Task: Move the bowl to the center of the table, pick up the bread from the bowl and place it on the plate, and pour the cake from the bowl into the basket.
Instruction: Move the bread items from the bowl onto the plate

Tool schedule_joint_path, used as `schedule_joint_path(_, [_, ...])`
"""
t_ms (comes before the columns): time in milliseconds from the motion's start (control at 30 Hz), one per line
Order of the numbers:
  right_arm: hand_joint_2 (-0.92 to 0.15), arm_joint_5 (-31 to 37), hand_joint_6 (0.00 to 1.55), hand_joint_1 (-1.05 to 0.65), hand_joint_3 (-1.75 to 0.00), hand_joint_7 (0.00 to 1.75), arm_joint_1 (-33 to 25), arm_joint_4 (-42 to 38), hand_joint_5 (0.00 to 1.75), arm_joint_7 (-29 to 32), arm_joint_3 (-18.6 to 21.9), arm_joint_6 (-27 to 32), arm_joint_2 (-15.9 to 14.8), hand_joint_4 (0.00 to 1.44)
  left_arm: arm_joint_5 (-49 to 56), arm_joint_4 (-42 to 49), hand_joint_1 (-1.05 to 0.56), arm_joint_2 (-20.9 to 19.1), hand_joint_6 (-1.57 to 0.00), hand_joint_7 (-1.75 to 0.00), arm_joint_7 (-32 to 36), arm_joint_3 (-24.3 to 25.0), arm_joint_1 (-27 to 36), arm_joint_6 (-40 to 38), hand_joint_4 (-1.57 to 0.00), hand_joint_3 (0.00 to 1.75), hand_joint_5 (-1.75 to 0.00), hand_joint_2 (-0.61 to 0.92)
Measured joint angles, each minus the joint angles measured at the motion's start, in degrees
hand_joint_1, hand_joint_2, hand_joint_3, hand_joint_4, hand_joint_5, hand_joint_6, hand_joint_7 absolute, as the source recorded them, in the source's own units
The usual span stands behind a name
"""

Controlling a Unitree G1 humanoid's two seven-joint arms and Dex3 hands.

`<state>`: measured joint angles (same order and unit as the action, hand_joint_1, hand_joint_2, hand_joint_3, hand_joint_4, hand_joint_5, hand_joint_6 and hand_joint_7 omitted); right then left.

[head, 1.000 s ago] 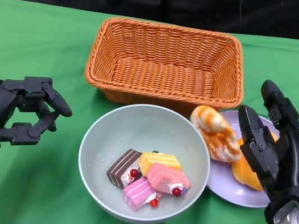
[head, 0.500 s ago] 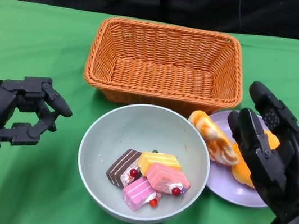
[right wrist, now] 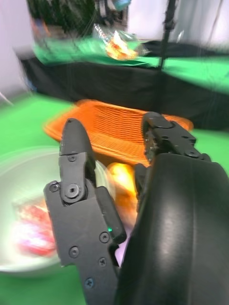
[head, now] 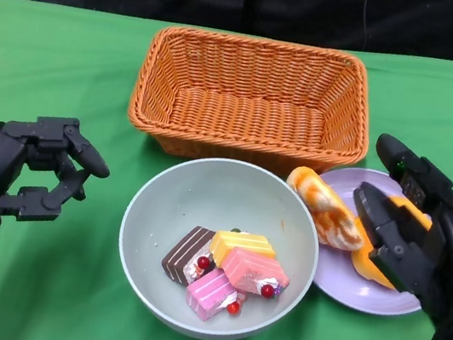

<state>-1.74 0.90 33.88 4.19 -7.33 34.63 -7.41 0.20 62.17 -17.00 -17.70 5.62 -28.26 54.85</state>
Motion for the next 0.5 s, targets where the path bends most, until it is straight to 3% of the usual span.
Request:
schedule_joint_path(100, [-0.92,12.96,0.38,-0.65,-0.15,0.04,-0.19,-3.90,0.11,2.14,-5.33,-7.45,-5.56,0.38,-0.03,0.00,0.06,0.00,-0.86,-1.02,-0.01,0.00,0.00,0.00,-0.85,0.87,-1.30,0.65])
schedule_joint_path(233, [-0.92,24.83,0.41,-0.71,-0.14,0.04,-0.19,-10.04,0.14,5.00,-8.93,-11.99,-7.65,0.47,-0.06,-0.05,0.05,-0.01,-0.86,-1.02,-0.02,0.02,0.02,0.02,-0.85,0.86,-1.31,0.66])
schedule_joint_path(500, [-0.92,32.16,0.41,-0.75,-0.12,0.03,1.00,-17.32,0.11,6.04,-8.69,-17.28,-7.55,0.45,-0.04,-0.05,0.05,-0.02,-0.87,-1.02,-0.02,0.01,0.02,0.02,-0.85,0.86,-1.30,0.66])
